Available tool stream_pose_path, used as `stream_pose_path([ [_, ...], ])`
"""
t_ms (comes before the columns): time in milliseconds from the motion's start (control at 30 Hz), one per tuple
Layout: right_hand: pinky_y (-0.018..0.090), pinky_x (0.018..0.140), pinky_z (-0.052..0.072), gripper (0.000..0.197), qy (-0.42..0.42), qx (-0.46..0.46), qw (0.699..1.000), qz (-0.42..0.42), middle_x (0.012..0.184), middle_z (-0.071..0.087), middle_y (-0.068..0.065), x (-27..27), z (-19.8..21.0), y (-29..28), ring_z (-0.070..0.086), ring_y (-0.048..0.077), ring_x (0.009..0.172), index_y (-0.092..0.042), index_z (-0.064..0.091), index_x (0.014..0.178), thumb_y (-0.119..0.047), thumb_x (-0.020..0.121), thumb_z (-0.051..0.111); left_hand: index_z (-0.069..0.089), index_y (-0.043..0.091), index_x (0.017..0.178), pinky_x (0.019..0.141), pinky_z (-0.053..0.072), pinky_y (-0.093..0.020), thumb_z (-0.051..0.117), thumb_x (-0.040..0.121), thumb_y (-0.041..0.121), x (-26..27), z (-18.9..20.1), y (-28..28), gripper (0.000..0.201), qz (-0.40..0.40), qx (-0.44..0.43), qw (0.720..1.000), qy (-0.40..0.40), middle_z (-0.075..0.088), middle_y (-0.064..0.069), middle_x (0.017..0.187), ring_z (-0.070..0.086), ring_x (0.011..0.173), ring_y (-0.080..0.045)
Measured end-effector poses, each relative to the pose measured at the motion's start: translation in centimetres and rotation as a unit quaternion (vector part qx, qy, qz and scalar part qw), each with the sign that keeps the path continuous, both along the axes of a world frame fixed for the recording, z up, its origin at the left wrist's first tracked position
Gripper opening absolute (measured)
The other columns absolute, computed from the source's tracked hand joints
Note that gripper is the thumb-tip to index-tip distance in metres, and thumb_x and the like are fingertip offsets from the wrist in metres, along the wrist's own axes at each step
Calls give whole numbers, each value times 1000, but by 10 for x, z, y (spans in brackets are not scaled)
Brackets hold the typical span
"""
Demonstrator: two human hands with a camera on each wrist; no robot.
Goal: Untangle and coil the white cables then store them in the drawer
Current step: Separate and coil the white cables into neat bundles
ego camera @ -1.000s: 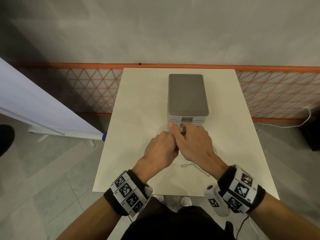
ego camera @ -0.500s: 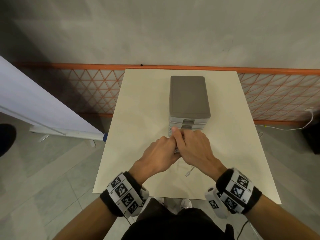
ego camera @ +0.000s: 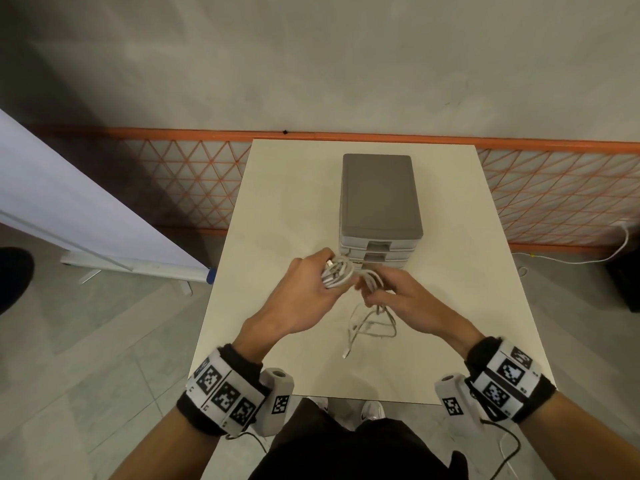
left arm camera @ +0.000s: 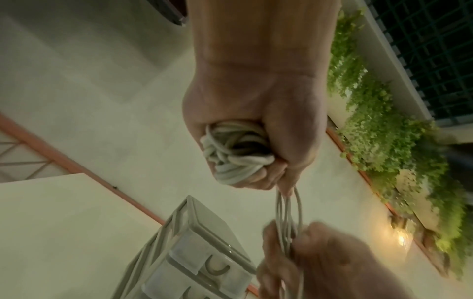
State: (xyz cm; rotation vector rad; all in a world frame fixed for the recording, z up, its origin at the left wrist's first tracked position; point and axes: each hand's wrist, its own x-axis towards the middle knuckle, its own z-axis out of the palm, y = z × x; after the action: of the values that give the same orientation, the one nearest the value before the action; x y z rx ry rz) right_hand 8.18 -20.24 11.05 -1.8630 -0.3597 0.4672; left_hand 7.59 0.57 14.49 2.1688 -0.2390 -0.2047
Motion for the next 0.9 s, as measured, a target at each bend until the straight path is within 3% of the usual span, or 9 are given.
stream_pose_path([
  [33,39,78,46,10,6,-10,1000,4,77,63,0,-2,0,0,58,17,77,-12,63,89,-15,88,54,51,28,77,47,39,-21,71,88,42,1,2,1,27,25,-37,999,-3,59,11,67,49,50,-3],
  [133,36,80,46,28,32,7,999,-30,68,57,0,-7,3,9,58,23,73,-6,58,79,-15,102,45,49,19,73,41,33,-23,73,88,30,3,3,1,31,110,-160,981,8,47,12,55,35,43,-7],
  [233,30,60,40,32,39,33,992,-115,60,40,-5,-12,6,32,42,14,57,-13,57,81,-20,106,38,48,13,76,35,31,-25,70,92,25,3,3,-6,29,192,-248,949,35,43,-1,56,33,40,-16],
  [333,26,52,35,33,-62,-48,988,-132,58,43,-6,-20,6,55,39,8,50,-18,56,83,-23,107,34,51,11,79,38,32,-27,67,94,24,4,1,-11,25,234,-295,925,59,42,0,52,35,38,-19],
  [433,41,53,43,30,-113,-137,982,-72,61,52,3,-27,6,69,50,22,50,-18,48,81,-18,106,31,55,6,81,41,38,-30,79,83,33,-1,0,-21,36,209,-277,937,39,49,4,52,43,41,-16],
  [533,49,55,45,25,-146,-219,963,-49,69,59,12,-31,4,69,52,32,55,-15,44,83,-20,103,30,55,16,75,44,40,-21,90,66,40,-2,-1,-25,43,199,-220,955,30,53,17,51,47,45,-4],
  [667,43,59,46,23,-166,-270,947,-44,71,58,7,-34,17,67,56,29,60,-14,48,78,-21,98,42,50,22,67,42,40,-23,92,62,42,4,-9,-24,47,193,-189,960,77,52,14,52,46,43,-7],
  [800,42,66,52,19,-176,-322,930,-10,83,65,8,-31,26,66,59,26,66,-10,57,91,-27,94,47,50,27,55,49,40,-26,82,76,20,4,-17,-28,39,191,-232,944,135,47,14,49,44,48,-9],
  [900,30,64,46,28,-161,-281,945,38,88,59,-1,-29,27,59,54,14,69,-13,51,109,-33,90,53,56,11,63,43,38,-26,72,82,11,5,-19,-31,25,238,-251,930,123,47,2,53,42,48,-15],
])
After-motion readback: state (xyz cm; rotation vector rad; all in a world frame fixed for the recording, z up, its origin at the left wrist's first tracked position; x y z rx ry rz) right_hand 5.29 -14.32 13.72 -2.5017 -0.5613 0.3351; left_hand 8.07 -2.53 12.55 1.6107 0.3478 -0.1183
